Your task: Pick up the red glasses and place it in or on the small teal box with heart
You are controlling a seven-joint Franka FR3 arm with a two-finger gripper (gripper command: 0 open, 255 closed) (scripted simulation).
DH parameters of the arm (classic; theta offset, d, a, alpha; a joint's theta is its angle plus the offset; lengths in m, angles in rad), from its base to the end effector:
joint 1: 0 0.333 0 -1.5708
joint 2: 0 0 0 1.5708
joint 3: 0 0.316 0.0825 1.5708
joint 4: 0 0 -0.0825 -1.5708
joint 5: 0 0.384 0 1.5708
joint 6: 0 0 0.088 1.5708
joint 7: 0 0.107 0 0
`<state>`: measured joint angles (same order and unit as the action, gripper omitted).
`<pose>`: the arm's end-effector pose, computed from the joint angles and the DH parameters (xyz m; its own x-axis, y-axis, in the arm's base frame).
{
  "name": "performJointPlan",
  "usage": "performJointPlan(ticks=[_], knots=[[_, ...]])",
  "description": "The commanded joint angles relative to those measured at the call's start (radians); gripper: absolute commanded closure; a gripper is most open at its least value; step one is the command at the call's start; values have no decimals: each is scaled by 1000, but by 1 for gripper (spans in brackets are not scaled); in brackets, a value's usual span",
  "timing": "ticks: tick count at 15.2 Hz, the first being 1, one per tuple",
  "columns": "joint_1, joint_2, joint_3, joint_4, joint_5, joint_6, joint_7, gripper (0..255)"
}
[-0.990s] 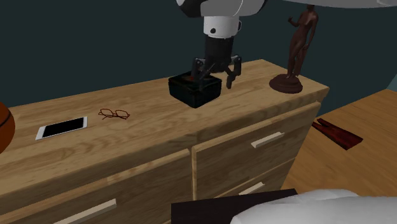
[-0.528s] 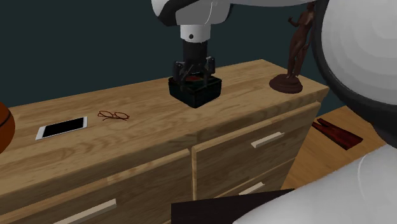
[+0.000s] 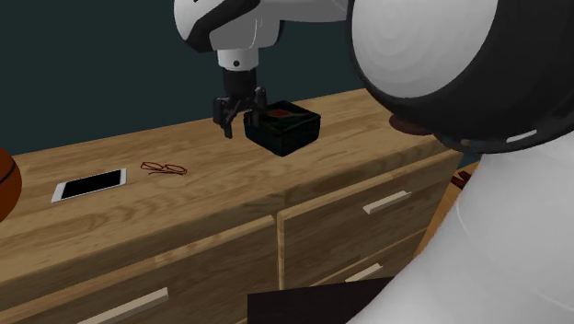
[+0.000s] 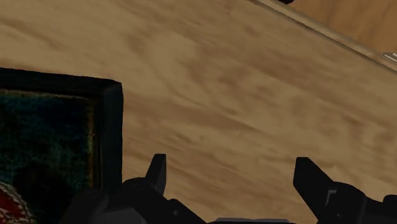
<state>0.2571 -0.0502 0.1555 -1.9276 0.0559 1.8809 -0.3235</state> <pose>0.4980 0.2240 0.5085 0.7526 0.6582 0.0169 0.6583 -0.7516 -0.0423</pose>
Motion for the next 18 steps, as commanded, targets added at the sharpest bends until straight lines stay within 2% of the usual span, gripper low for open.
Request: performJointPlan(ticks=[1,16,18], knots=[[17,59,16,49,-7,10,-41,0],[184,436,157,420,-109,2,-270,0],[194,453,163,425,-116,12,-280,0]])
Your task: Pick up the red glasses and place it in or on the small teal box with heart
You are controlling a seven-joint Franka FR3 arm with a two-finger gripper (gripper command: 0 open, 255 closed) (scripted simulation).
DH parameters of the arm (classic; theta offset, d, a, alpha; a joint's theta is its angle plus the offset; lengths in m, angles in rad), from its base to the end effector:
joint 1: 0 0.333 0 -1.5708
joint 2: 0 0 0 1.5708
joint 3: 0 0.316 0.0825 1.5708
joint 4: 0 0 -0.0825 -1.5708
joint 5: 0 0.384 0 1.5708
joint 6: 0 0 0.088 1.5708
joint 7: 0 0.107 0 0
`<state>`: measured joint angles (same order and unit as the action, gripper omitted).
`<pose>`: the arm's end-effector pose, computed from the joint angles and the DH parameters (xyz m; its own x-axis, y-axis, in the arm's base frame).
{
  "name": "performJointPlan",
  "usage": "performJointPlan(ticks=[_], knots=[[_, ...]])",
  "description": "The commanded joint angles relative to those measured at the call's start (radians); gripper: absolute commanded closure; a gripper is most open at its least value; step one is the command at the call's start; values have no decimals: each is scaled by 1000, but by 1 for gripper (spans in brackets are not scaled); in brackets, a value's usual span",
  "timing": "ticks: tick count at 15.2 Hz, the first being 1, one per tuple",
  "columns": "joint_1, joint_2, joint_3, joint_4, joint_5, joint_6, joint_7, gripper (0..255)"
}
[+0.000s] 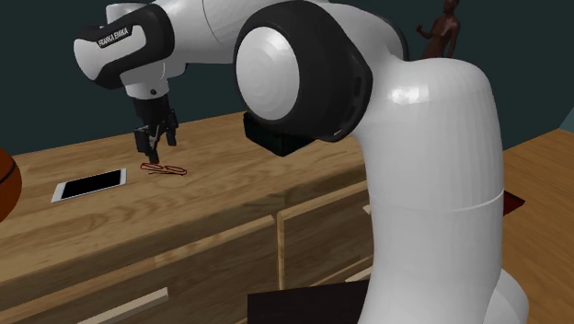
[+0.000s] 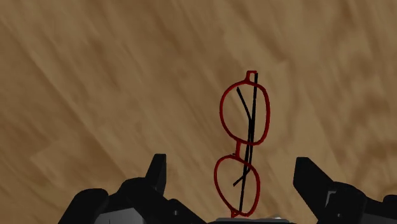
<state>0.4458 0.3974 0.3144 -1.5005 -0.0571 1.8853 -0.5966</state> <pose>0.5108 0.4389 0.4497 0.2190 0.9748 0.0423 0.9749 -0.2168 -0.0505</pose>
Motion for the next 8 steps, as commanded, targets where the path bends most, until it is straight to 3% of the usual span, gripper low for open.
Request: performJointPlan(ticks=[1,8], knots=[[5,8,4,-12,-4,20,-6,0],[7,25,1,-64,-10,88,-3,0]])
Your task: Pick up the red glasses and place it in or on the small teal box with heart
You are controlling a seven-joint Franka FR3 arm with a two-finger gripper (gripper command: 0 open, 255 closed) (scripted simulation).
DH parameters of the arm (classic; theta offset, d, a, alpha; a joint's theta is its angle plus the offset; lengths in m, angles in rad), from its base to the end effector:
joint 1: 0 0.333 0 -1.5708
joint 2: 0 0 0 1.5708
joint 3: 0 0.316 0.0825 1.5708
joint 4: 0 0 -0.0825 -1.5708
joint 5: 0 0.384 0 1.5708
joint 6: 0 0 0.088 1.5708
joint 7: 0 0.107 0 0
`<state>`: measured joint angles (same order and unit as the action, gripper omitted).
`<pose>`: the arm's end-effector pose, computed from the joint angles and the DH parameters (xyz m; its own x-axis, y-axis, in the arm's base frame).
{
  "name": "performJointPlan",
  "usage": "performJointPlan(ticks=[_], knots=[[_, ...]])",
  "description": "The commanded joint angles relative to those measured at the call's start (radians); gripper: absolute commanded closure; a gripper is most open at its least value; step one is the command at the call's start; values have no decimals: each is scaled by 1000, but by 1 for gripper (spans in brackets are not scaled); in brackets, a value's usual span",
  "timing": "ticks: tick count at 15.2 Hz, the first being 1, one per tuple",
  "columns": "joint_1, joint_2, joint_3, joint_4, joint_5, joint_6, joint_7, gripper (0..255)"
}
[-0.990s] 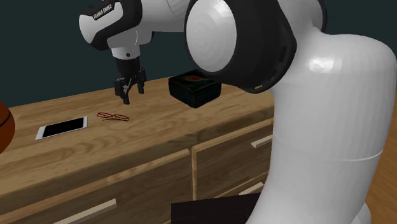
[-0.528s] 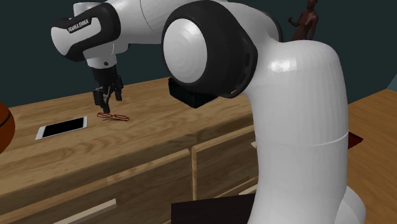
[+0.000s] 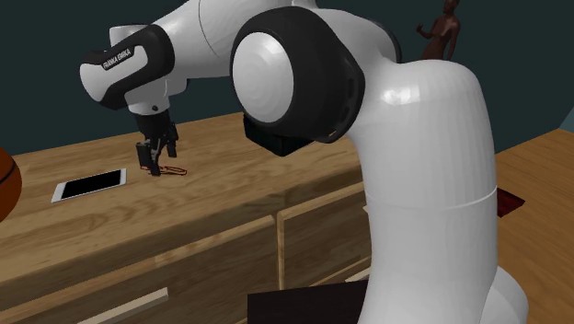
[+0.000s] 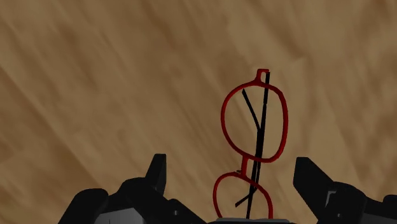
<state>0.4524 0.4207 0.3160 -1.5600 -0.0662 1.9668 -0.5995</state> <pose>0.5069 0.4453 0.4137 0.2033 0.9782 0.0431 0.9783 -0.2011 -0.0505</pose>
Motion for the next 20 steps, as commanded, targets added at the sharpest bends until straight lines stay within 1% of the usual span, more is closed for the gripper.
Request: performJointPlan(ticks=[1,6,7,16,20], knots=[[0,1,0,-4,-1,6,0,0],[0,1,0,-4,-1,6,0,0],[0,1,0,-4,-1,6,0,255],[0,1,0,-4,-1,6,0,255],[0,-11,2,32,4,-42,0,255]])
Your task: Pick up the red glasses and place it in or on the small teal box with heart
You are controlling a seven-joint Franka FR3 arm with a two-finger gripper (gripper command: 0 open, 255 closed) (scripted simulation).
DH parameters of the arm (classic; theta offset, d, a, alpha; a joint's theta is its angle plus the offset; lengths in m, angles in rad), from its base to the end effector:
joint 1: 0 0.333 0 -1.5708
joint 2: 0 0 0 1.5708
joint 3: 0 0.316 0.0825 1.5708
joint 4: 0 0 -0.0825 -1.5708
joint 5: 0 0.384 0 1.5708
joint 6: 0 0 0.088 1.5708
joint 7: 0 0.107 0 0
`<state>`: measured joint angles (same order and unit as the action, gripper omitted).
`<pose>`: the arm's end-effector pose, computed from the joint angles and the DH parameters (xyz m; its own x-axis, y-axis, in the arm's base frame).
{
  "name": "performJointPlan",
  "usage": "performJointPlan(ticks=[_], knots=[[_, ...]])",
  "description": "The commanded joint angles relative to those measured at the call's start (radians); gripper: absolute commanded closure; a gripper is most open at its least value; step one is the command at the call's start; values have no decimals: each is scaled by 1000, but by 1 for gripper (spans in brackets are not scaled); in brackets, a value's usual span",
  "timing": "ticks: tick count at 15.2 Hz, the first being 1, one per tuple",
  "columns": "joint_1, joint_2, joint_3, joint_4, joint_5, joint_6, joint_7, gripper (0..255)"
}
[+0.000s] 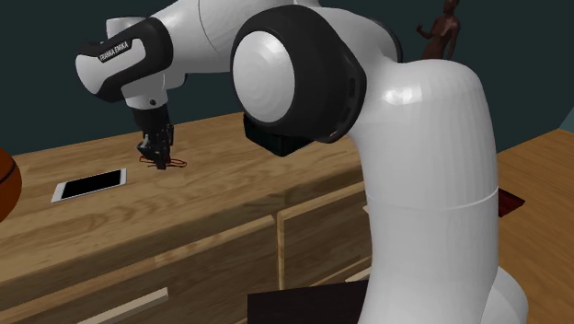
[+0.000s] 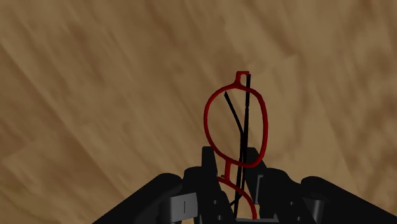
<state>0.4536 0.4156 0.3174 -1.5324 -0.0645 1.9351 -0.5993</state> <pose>0.5074 0.4461 0.4273 0.2030 0.9782 0.0436 0.9784 -0.2008 -0.0500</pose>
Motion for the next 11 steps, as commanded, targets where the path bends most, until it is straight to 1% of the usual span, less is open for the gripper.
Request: performJointPlan(ticks=[1,11], knots=[[-1,-8,1,14,3,-23,-1,255],[4,-21,5,131,7,-151,1,255]])
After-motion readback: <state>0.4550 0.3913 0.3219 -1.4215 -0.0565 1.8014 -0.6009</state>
